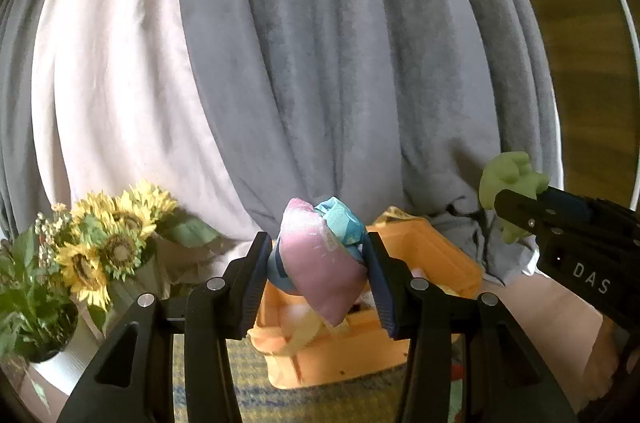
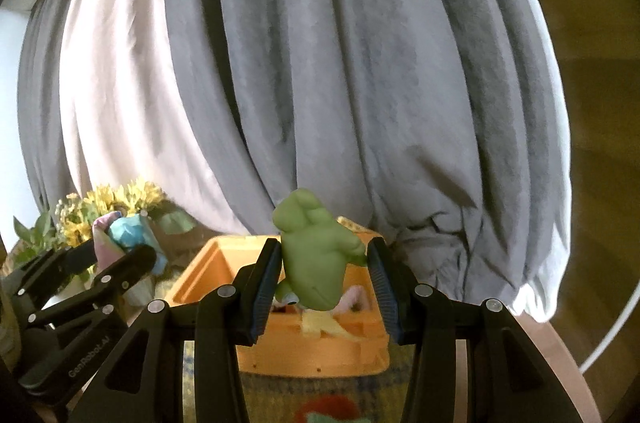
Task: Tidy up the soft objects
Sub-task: 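Lift the pink cloth and green plush and carry both over the crate, then open both tools to drop the cloth and plush into the crate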
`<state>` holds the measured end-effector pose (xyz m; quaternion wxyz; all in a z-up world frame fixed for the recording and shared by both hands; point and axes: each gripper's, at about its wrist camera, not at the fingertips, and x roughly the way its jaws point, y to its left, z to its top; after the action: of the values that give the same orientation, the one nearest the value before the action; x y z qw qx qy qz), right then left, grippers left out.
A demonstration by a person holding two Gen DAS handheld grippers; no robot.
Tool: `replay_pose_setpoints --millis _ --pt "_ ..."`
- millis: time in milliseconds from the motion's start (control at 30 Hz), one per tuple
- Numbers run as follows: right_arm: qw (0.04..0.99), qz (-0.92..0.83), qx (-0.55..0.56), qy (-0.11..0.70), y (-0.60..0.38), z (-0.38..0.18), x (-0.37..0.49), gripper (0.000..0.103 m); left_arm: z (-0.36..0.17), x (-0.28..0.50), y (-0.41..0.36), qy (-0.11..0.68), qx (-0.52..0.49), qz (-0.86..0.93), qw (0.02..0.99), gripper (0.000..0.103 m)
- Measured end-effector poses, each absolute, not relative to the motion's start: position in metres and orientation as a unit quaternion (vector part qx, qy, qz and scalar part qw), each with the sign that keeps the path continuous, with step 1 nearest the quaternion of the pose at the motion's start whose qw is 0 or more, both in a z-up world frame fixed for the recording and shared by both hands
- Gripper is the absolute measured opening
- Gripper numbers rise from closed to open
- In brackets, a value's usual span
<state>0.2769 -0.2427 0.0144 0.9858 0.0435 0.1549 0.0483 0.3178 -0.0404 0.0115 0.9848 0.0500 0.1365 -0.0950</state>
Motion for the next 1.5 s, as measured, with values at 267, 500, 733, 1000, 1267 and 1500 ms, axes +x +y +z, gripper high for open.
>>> replay_pose_setpoints --millis 267,500,733,1000,1267,1500 --pt "0.987 0.061 0.041 0.144 -0.235 0.017 0.313 0.046 0.015 0.349 -0.03 0.127 0.052 -0.074 0.988 0.046" --pt "0.985 0.068 0.039 0.153 -0.229 0.011 0.349 0.046 0.011 0.379 -0.027 0.134 0.059 -0.063 0.987 0.046" --pt "0.98 0.066 0.033 0.184 -0.217 -0.003 0.386 0.046 -0.006 0.421 -0.024 0.177 0.048 -0.071 0.981 0.046" --pt "0.966 0.058 0.032 0.252 -0.208 -0.03 0.429 0.046 -0.037 0.466 -0.029 0.234 0.053 -0.084 0.967 0.046" --pt "0.949 0.063 0.037 0.308 -0.209 -0.051 0.456 0.046 -0.065 0.494 -0.039 0.288 0.075 -0.099 0.95 0.046" --pt "0.934 0.067 0.033 0.349 -0.206 -0.064 0.471 0.046 -0.076 0.505 -0.041 0.308 0.083 -0.099 0.943 0.05"
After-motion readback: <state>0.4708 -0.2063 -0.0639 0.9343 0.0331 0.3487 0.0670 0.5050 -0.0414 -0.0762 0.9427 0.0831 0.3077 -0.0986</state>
